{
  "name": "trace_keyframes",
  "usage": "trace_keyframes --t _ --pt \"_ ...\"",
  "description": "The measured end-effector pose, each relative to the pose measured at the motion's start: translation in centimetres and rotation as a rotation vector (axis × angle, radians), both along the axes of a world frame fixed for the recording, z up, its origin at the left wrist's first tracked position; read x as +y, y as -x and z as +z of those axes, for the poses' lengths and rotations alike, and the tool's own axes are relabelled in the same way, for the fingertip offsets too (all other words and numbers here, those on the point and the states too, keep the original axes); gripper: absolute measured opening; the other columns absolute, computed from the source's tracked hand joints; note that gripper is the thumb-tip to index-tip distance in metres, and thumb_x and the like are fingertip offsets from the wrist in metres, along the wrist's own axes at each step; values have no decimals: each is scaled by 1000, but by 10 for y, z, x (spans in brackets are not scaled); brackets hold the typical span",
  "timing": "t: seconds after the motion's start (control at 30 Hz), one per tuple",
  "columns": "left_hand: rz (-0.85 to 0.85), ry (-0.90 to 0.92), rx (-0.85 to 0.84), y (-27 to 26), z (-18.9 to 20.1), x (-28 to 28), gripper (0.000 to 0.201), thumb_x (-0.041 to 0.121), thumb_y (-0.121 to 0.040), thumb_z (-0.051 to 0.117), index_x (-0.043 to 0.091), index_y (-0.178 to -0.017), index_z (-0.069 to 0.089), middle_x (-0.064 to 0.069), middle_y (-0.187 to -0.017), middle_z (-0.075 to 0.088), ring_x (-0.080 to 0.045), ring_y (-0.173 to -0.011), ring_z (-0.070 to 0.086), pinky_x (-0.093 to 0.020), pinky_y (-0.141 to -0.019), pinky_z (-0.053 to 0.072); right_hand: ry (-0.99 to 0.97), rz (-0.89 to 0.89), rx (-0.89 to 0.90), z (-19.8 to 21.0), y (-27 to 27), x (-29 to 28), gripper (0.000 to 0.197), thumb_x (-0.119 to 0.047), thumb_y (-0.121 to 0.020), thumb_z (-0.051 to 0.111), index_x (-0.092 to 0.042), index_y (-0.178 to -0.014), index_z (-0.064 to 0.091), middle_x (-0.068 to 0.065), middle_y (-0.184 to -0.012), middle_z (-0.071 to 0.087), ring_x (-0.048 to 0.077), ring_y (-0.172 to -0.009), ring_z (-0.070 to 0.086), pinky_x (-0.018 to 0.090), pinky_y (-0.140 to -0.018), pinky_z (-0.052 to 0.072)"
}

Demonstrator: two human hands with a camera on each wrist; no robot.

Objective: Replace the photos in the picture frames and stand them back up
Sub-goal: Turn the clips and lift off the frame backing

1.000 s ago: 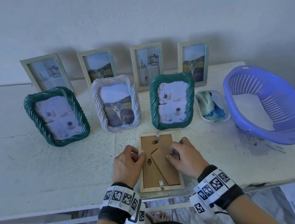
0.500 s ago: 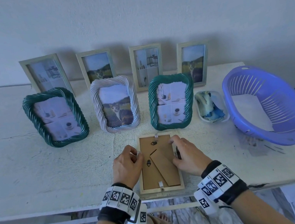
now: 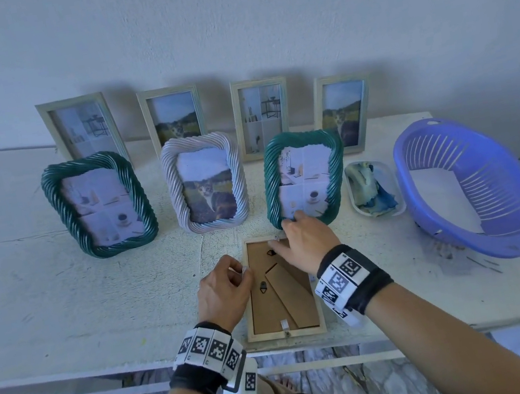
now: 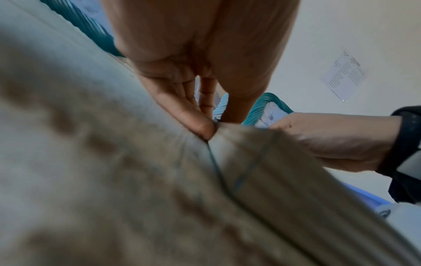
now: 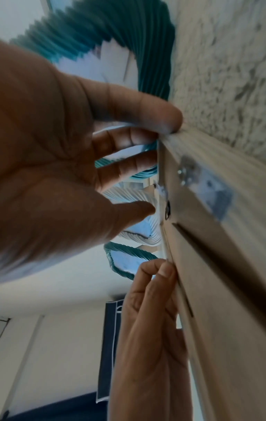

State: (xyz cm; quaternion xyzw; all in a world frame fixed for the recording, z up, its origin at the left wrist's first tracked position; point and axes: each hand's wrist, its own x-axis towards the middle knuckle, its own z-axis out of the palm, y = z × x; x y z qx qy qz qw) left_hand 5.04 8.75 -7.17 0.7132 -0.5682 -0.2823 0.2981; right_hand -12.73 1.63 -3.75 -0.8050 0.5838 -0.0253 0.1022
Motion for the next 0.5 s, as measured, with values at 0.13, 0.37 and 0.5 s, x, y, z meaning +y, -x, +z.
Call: trace_keyframes --t 0.13,0.37,0.5 --pt "-1 -2 -5 0 1 1 15 30 -88 66 20 -81 57 5 -62 62 -9 -63 60 -23 -59 45 14 4 40 4 -7 -4 43 -47 -94 51 -5 -102 60 12 -104 55 28 -85 60 31 -65 41" --pt "-7 22 0 -1 -1 1 16 29 -88 67 19 -82 57 4 -62 63 -8 -61 60 -17 -55 41 25 71 80 7 -5 -5 24 -24 -95 51 -2 -96 62 14 -102 57 31 -80 63 33 -61 46" --pt "-8 29 -7 -1 -2 1 15 29 -88 67 19 -82 57 5 -61 62 -6 -61 59 -16 -55 40 7 125 129 -1 1 -12 7 -9 -93 57 -4 -96 61 12 -98 56 31 -75 64 38 -62 53"
